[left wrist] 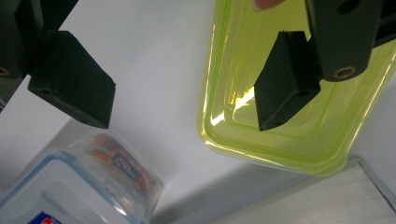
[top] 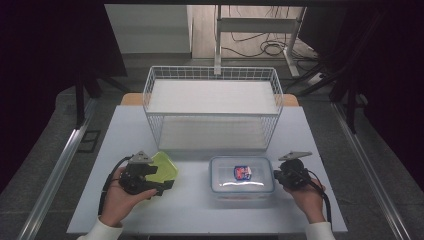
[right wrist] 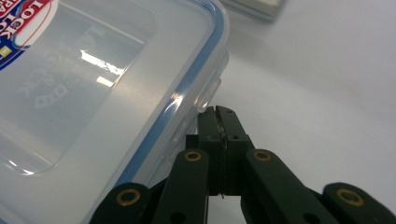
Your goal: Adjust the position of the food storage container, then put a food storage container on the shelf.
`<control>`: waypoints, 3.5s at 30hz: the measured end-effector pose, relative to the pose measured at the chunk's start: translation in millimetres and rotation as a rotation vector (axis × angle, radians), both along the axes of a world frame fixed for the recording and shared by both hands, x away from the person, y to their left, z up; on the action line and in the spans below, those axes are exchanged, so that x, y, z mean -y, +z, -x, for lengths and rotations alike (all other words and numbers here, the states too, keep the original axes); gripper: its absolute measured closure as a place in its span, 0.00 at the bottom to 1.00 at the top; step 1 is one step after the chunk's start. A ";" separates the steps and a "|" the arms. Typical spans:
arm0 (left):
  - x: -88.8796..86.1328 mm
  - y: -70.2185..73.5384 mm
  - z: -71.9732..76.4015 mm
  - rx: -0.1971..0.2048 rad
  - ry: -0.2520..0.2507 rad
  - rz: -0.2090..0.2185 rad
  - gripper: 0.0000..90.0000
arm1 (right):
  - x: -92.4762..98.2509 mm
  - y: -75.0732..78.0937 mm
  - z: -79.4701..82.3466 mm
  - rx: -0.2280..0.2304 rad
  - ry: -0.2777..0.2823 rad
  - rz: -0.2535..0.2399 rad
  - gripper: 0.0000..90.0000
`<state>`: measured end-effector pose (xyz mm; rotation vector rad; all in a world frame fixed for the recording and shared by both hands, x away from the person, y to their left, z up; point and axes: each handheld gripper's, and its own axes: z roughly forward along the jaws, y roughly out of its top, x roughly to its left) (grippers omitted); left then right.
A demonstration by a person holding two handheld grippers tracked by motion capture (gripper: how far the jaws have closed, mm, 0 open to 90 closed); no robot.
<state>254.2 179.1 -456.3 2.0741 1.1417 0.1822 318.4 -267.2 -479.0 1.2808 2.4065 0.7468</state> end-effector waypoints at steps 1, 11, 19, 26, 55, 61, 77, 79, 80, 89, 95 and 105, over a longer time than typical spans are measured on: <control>0.0 0.0 0.0 0.000 0.000 0.000 0.22 | 0.0 0.0 0.0 0.000 0.000 0.000 0.99; -1.9 -0.1 -0.2 0.003 0.004 0.006 0.22 | -18.6 -3.3 -6.0 -0.001 0.028 -0.011 0.99; -4.0 0.9 2.5 0.012 0.012 0.008 0.22 | -36.5 -2.8 -0.2 0.002 0.085 0.007 0.99; -6.9 0.5 5.1 0.016 0.037 0.025 0.22 | -31.1 4.1 1.2 0.028 0.074 -0.040 0.99; 36.6 -4.0 3.6 -0.070 0.041 0.165 0.08 | 4.8 29.9 18.1 0.028 0.062 -0.402 0.25; 54.9 -7.7 -7.2 -0.114 0.036 0.193 0.08 | 2.6 28.6 16.1 0.018 0.070 -0.401 0.25; 76.1 -21.8 -27.0 -0.199 0.026 0.257 0.08 | 8.0 28.2 17.1 0.035 0.047 -0.396 0.25; 78.0 -24.7 -26.3 -0.215 0.035 0.269 0.08 | 9.5 28.1 18.5 0.039 0.038 -0.398 0.25; 79.7 -27.7 -26.6 -0.229 0.029 0.275 0.08 | 8.7 28.7 19.2 0.042 0.041 -0.398 0.25; 85.0 -40.5 -34.6 -0.283 0.026 0.292 0.08 | 12.5 32.0 19.1 0.059 0.029 -0.388 0.25; 86.4 -46.4 -40.2 -0.319 0.033 0.322 0.08 | 17.0 29.8 19.2 0.061 0.013 -0.378 0.25; 88.4 -51.1 -43.2 -0.316 0.020 0.299 0.13 | 20.5 29.0 18.4 0.063 0.004 -0.380 0.25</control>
